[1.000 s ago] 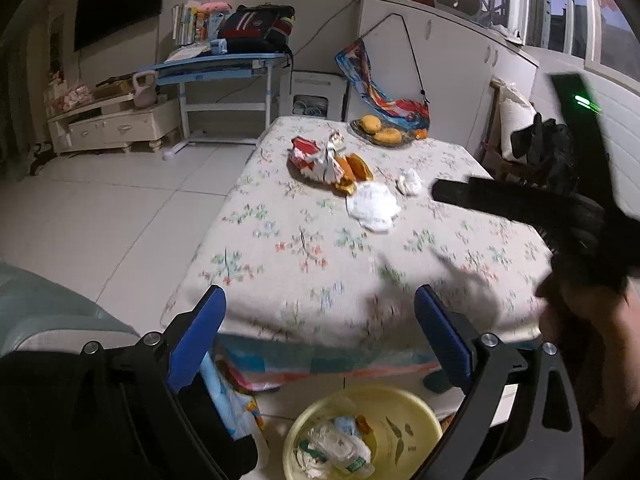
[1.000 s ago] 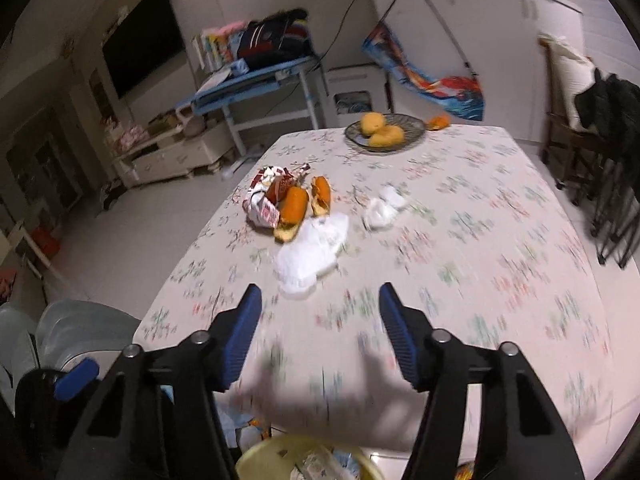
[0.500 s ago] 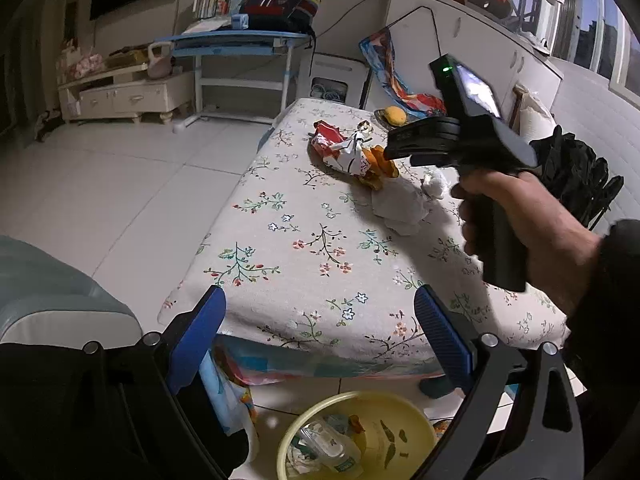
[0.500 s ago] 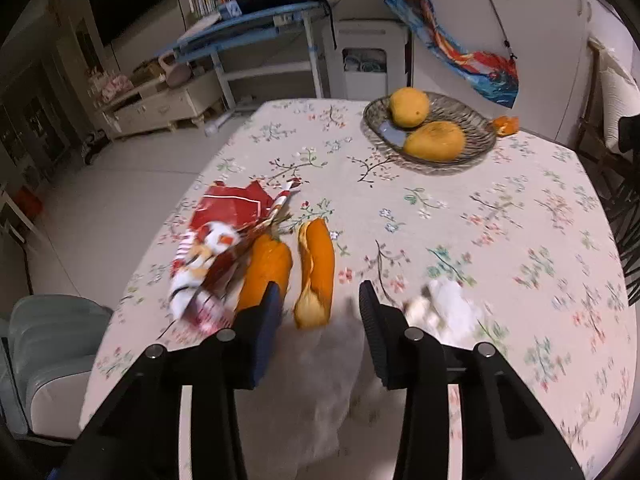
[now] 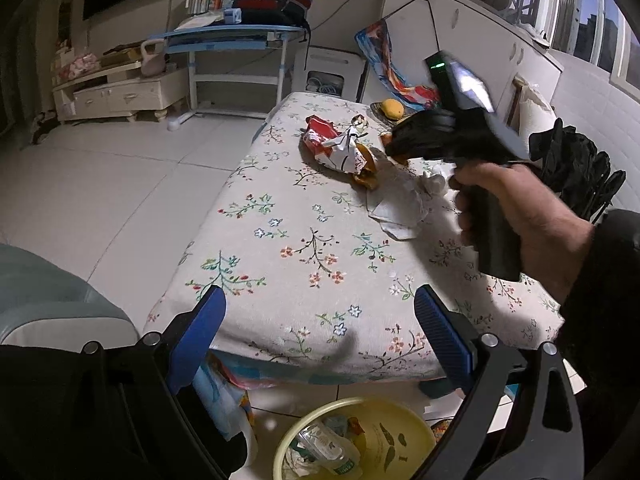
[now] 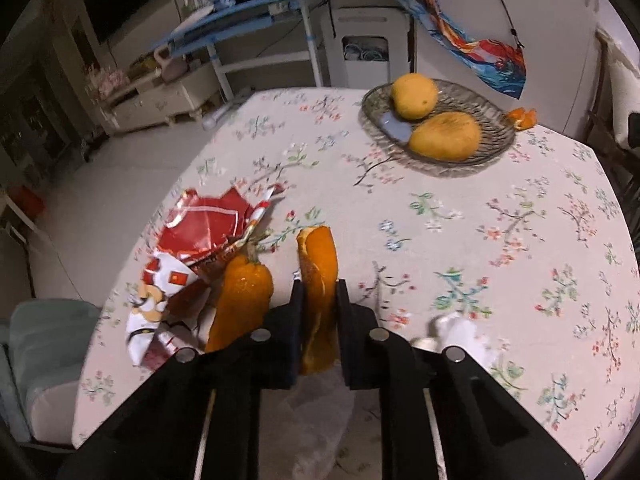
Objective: Collect trash
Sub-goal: 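Grasp the white tissue with the left gripper while the right holds the orange piece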
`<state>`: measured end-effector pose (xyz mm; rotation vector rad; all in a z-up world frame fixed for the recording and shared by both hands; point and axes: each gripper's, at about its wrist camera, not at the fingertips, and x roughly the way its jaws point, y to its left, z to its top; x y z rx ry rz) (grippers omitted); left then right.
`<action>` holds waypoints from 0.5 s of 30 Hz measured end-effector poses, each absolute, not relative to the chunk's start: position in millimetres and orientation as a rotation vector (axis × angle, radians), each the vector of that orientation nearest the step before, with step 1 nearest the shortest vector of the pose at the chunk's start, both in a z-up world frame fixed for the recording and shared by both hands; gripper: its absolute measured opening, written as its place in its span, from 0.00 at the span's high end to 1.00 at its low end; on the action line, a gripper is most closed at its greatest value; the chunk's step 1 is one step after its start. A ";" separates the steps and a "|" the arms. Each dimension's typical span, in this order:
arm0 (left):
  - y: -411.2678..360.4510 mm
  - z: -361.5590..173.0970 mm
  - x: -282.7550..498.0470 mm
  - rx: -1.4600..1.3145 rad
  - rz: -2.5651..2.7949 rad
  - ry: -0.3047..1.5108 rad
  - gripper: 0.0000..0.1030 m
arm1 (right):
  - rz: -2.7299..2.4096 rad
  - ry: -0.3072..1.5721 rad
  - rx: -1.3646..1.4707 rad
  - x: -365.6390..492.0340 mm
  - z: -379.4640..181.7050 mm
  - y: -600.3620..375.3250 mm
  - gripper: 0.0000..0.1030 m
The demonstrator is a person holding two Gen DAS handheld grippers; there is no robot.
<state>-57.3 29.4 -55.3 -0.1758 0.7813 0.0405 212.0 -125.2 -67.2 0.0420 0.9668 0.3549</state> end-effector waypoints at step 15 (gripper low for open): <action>-13.5 -46.5 18.9 -0.129 -0.063 0.783 0.11 | 0.257 1.007 0.216 141.2 -61.8 -262.7 0.85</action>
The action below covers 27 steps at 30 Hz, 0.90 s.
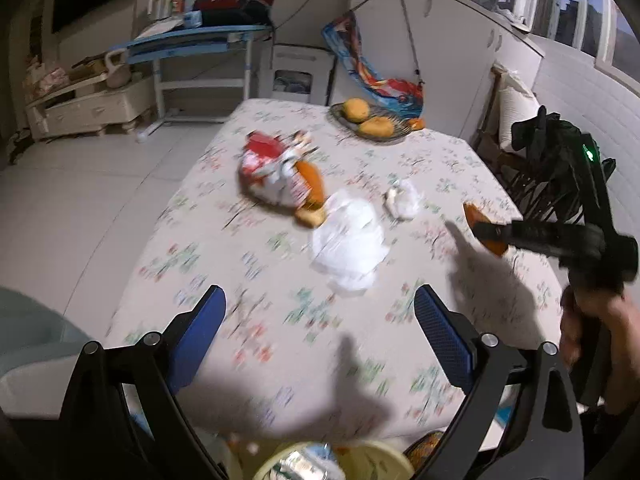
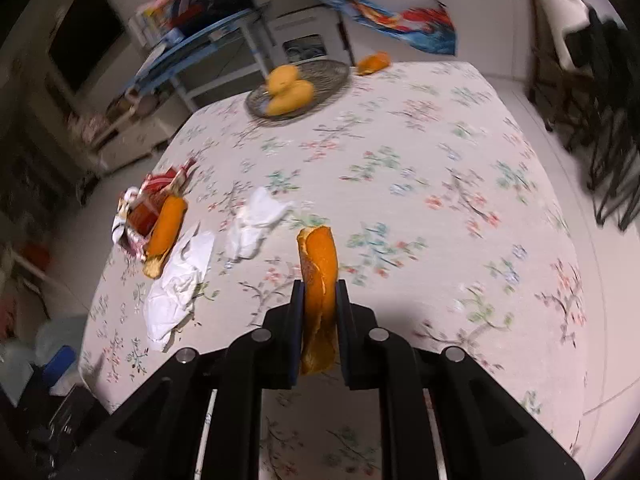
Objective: Collect trash
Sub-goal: 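Grasp the white tissue with the left gripper while the right holds the orange piece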
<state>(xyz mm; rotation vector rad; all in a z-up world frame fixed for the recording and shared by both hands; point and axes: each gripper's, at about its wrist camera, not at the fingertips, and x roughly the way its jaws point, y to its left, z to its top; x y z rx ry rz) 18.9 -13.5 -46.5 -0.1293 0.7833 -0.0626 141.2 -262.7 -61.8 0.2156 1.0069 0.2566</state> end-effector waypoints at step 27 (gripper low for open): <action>-135.5 -95.1 177.2 0.170 -0.296 0.911 0.70 | 0.210 0.898 0.394 135.8 -43.7 -318.2 0.84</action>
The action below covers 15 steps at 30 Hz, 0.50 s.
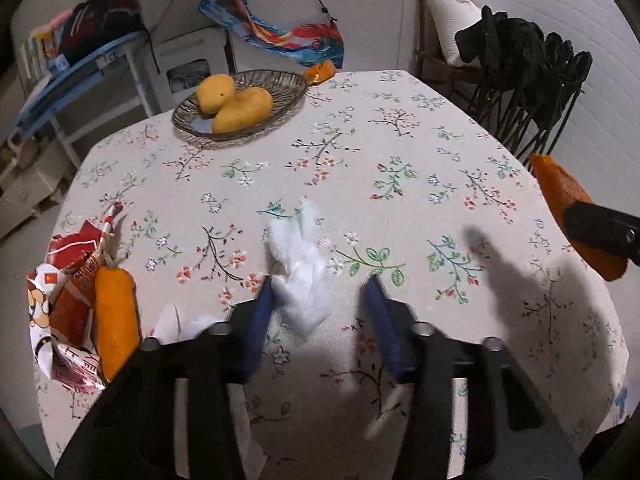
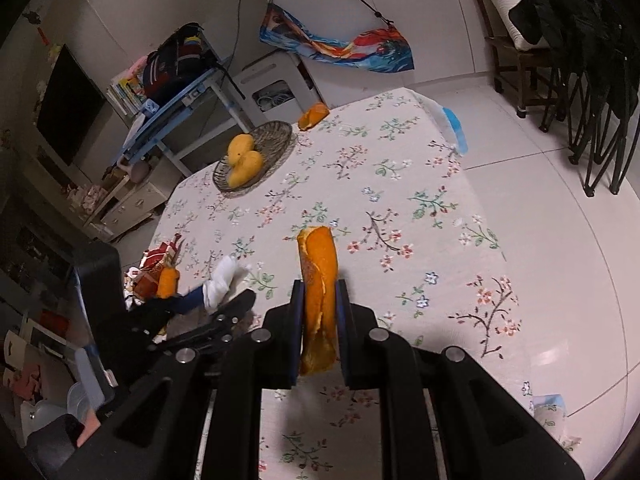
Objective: Collect trash
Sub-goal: 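Grasp the white tissue with the left gripper while the right holds the orange piece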
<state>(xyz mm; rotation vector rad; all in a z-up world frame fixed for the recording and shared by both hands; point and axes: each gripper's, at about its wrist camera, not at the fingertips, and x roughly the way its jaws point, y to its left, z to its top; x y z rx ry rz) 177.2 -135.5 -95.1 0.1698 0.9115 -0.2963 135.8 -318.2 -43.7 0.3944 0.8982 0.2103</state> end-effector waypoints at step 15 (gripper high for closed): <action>-71.7 -67.3 95.7 -0.007 -0.385 0.897 0.88 | 0.246 0.921 0.379 129.2 -49.5 -307.7 0.84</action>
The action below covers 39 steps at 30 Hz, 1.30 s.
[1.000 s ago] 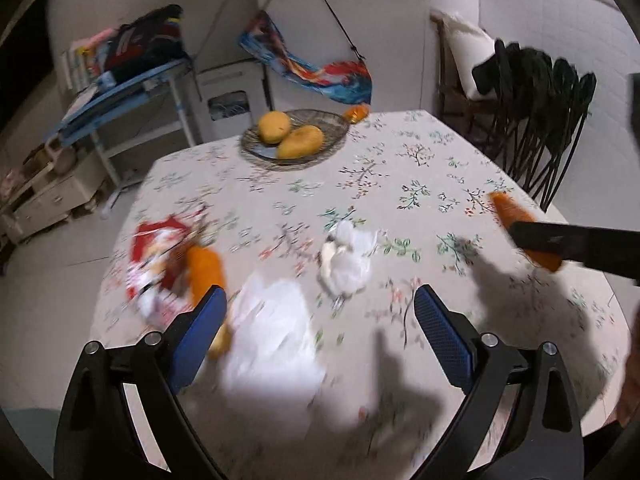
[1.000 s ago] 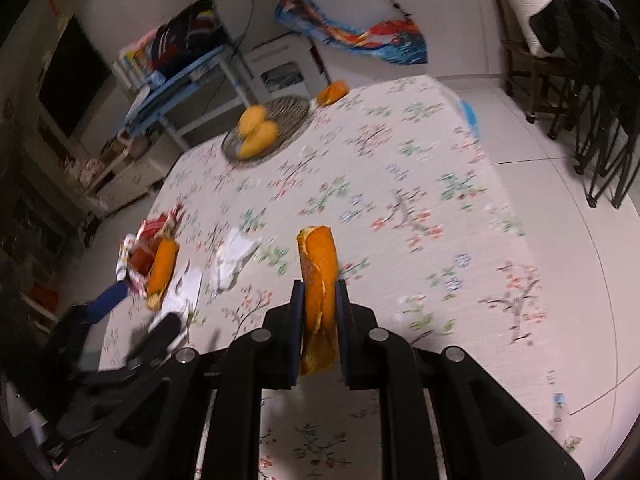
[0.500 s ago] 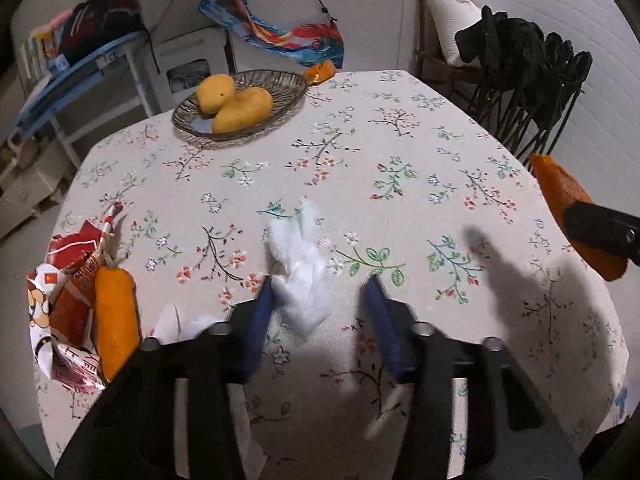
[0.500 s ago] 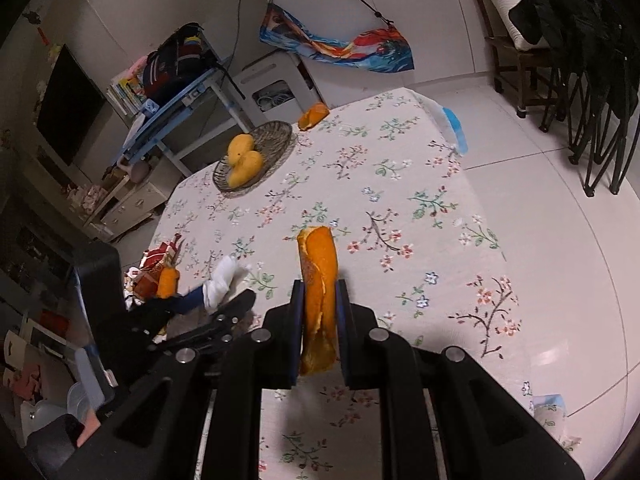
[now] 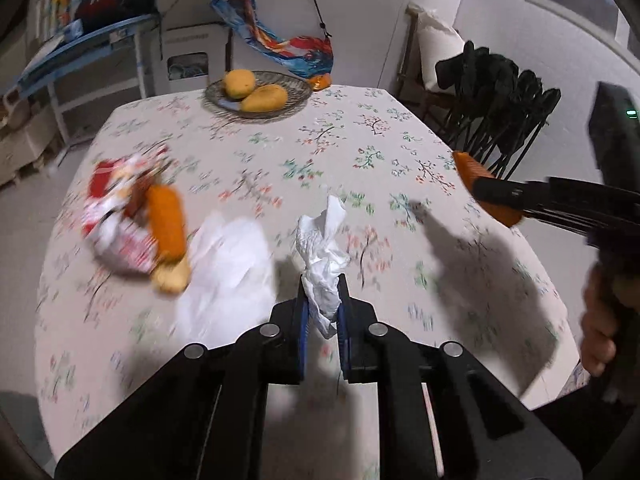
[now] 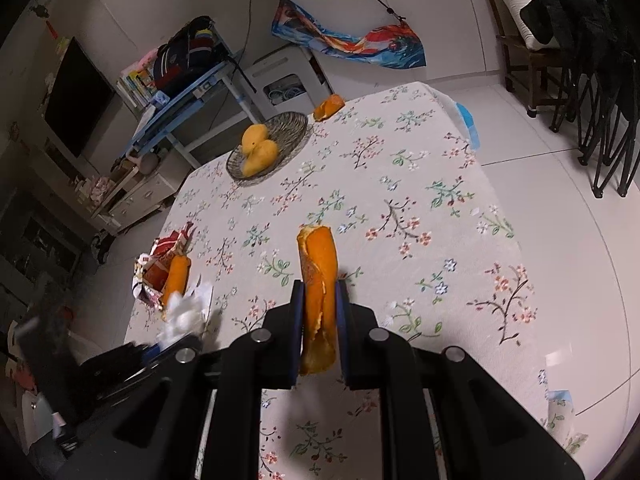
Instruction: Collect trash
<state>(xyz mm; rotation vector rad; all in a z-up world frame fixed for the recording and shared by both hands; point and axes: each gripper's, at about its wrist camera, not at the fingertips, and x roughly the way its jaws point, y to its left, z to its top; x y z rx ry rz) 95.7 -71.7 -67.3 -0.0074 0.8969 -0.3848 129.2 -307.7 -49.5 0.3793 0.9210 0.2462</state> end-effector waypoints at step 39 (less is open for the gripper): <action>12.6 -39.4 -67.2 -0.118 -0.262 0.799 0.88 | 0.471 0.943 0.450 -25.7 -74.7 -208.7 0.84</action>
